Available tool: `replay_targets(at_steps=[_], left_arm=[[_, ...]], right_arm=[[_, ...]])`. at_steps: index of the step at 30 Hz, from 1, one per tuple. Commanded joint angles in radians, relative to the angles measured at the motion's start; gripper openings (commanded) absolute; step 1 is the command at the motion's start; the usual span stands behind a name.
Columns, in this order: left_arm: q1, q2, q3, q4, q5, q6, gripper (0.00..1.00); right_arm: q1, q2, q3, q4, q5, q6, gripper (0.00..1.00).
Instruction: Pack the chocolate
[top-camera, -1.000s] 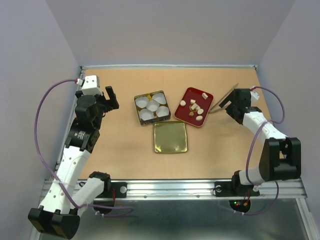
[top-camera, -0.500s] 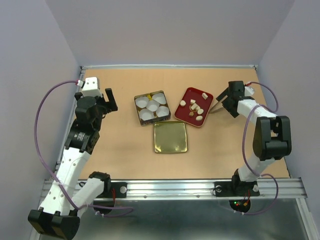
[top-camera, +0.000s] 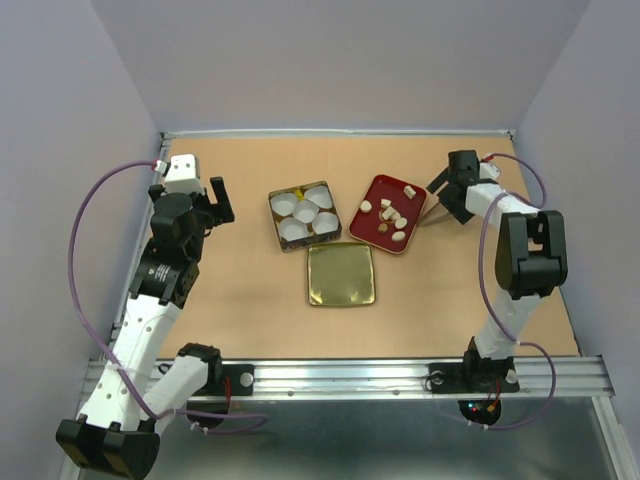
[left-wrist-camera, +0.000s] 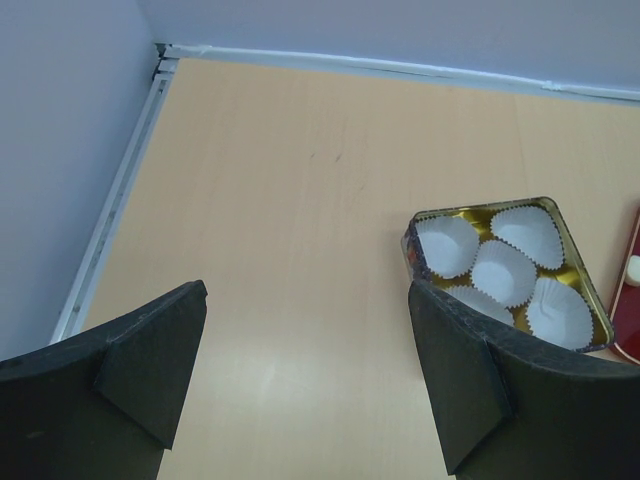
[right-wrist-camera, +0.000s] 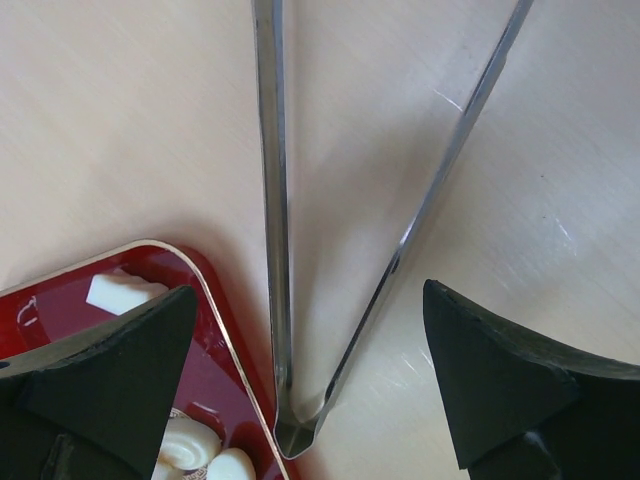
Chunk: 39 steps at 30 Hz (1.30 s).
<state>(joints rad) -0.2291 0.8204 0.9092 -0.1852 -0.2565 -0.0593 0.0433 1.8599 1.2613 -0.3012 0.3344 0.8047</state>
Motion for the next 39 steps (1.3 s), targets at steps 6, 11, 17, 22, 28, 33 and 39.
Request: replay_targets(at_steps=[6,11,17,22,28,33,39], left_arm=[[-0.001,-0.007,-0.006,0.023,-0.03,0.019,0.93],[-0.001,-0.013,-0.018,0.03,-0.038,0.029,0.93],[-0.001,-0.012,-0.023,0.032,-0.044,0.047,0.93],[-0.001,-0.015,-0.024,0.033,-0.046,0.044,0.93],[-0.001,-0.033,-0.032,0.03,-0.055,0.042,0.93],[-0.001,-0.044,-0.036,0.021,-0.055,0.049,0.94],[-0.001,-0.044,-0.033,0.021,-0.043,0.046,0.93]], right_arm=[[0.02,0.051,0.076,-0.136,0.086,0.028,0.99],[0.021,0.076,0.067,-0.154,0.081,0.033,0.98],[0.02,0.123,0.092,-0.164,0.068,0.025,0.92],[0.021,0.145,0.104,-0.164,0.069,-0.001,0.77],[0.021,0.136,0.086,-0.167,0.08,-0.022,0.64],[0.021,0.087,0.043,-0.164,0.077,-0.074,0.61],[0.021,-0.036,-0.037,-0.165,0.066,-0.136,0.61]])
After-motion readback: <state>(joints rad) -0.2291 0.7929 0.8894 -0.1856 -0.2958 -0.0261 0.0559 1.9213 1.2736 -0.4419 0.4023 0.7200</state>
